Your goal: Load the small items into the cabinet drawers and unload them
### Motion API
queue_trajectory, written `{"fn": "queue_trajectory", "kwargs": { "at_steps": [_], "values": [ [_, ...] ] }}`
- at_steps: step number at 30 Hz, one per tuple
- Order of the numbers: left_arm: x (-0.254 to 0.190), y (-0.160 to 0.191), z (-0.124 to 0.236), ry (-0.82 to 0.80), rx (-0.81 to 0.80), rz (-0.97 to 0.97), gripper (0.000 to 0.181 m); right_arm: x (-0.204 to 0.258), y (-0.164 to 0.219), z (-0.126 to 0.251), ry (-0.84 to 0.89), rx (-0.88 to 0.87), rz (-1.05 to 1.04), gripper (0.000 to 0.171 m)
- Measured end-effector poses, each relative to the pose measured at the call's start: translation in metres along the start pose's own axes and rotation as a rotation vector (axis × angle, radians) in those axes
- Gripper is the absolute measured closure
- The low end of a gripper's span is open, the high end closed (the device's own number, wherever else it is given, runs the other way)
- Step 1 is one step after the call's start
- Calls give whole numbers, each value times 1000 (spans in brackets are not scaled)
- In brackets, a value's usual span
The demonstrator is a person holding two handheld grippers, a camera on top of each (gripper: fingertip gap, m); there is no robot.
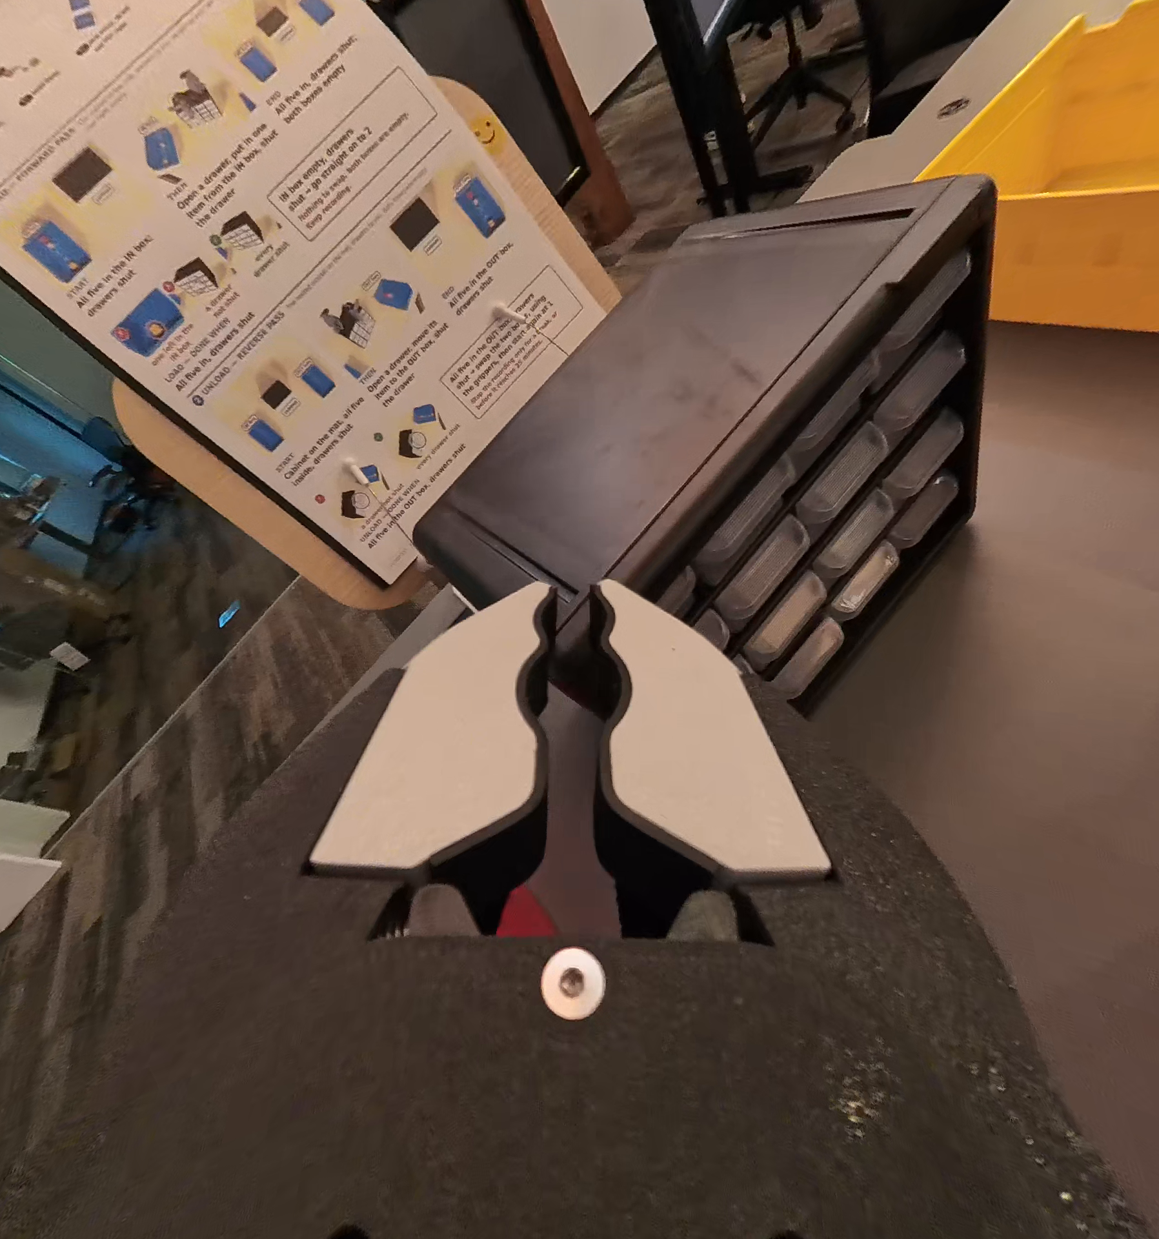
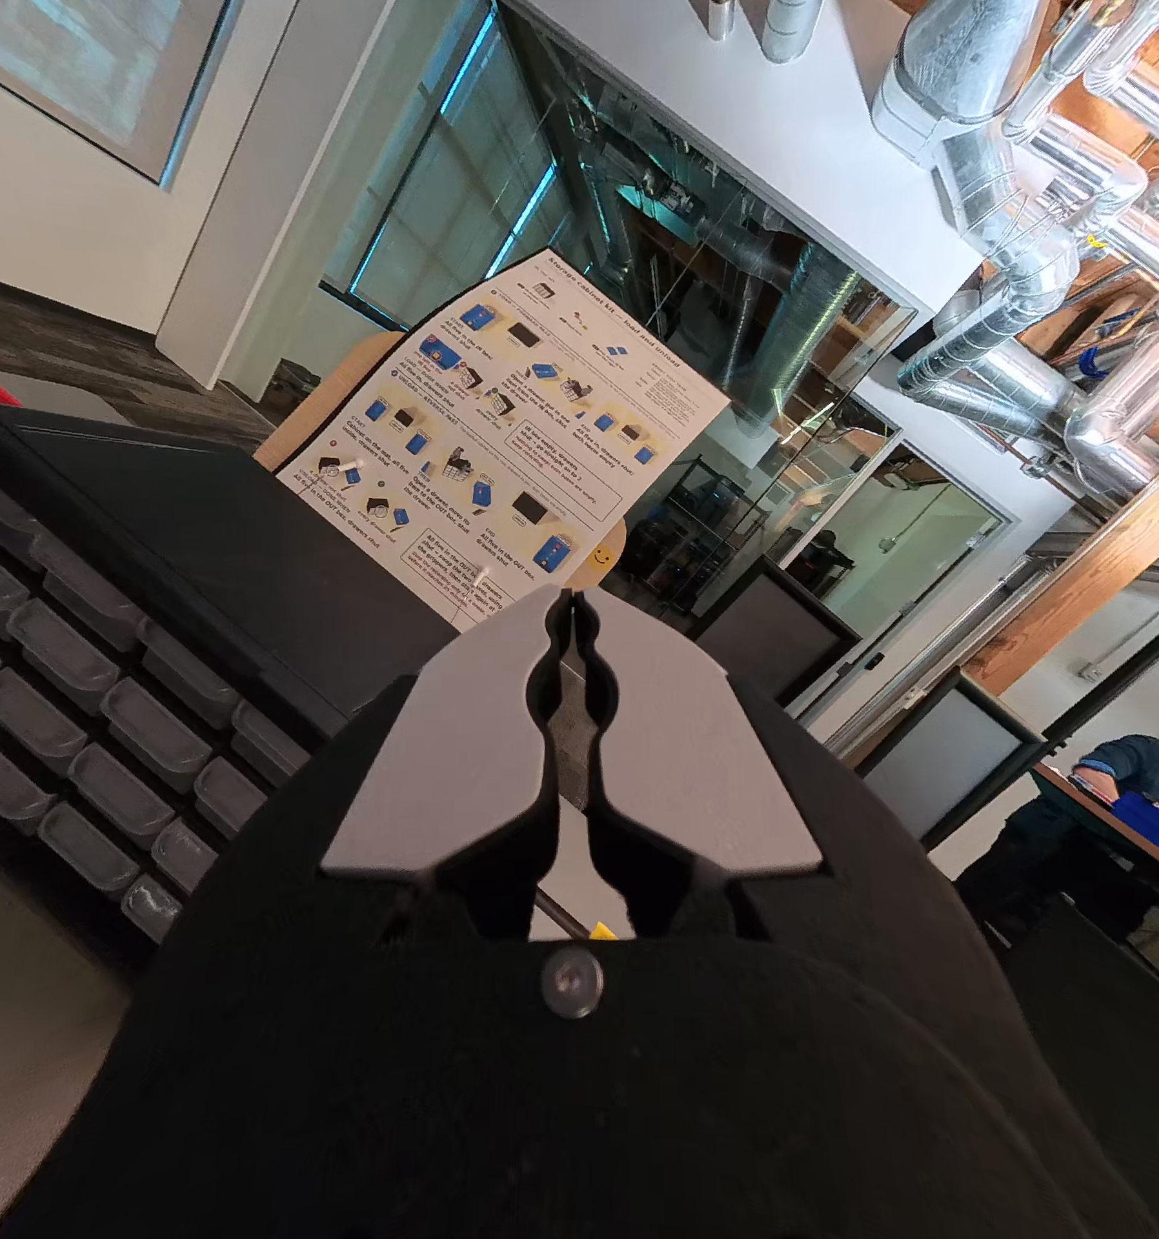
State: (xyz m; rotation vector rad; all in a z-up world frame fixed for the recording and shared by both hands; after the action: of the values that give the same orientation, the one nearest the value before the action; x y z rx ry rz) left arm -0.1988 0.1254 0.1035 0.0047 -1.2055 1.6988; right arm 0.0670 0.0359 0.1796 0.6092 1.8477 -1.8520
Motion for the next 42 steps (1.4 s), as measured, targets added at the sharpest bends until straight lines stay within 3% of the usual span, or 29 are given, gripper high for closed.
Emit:
{"fn": "queue_trajectory", "kwargs": {
  "at_steps": [8, 14, 22, 31, 42],
  "values": [
    [-11, 13, -14, -35, 51, -64, 169, -13, -7, 18, -8, -60, -52, 170],
    [-23, 27, -32, -121, 46, -154, 168, -17, 1, 11, -9, -35, -63, 170],
    [-33, 29, -40, -218, -108, -123, 169, -6, 7, -4, -17, 8, -31, 169],
    [-54, 30, -49, -266, -159, -191, 168, -6, 5, -2, -22, -3, -36, 169],
    [-49, 33, -47, -373, -260, -168, 169, -11, 8, -2, -22, -7, -53, 169]
  ]
}}
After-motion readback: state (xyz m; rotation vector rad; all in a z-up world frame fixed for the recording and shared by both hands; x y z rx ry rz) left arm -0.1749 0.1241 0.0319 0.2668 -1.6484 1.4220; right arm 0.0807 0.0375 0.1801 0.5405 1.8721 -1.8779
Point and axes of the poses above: each gripper's, where its closed fingertips meet, z back along the fingers, y out of its underside, x = y × z across the jaws, the point moved 3 cm from there along z, back along the fingers, and after that the axes turned 14 degrees about x, right-handed, at the moved point
